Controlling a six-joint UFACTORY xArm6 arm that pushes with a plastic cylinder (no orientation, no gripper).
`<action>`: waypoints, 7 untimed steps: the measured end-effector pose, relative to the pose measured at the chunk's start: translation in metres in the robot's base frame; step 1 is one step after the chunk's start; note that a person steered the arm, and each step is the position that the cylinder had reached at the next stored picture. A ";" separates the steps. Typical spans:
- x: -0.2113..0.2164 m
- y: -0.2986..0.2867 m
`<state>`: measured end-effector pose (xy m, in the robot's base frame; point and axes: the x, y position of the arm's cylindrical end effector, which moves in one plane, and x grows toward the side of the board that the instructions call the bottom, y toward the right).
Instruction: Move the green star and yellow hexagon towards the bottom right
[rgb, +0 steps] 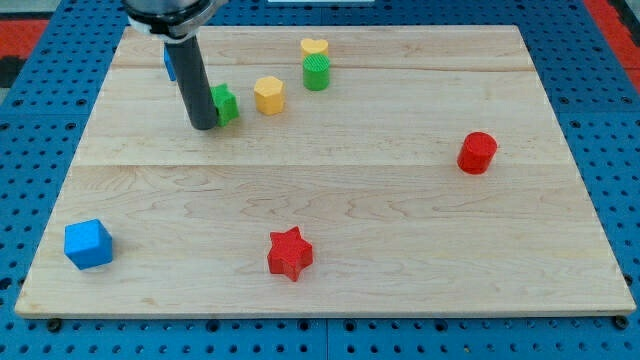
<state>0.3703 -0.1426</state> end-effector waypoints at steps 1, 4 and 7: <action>-0.023 0.000; -0.073 -0.030; -0.036 0.055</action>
<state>0.3343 -0.0877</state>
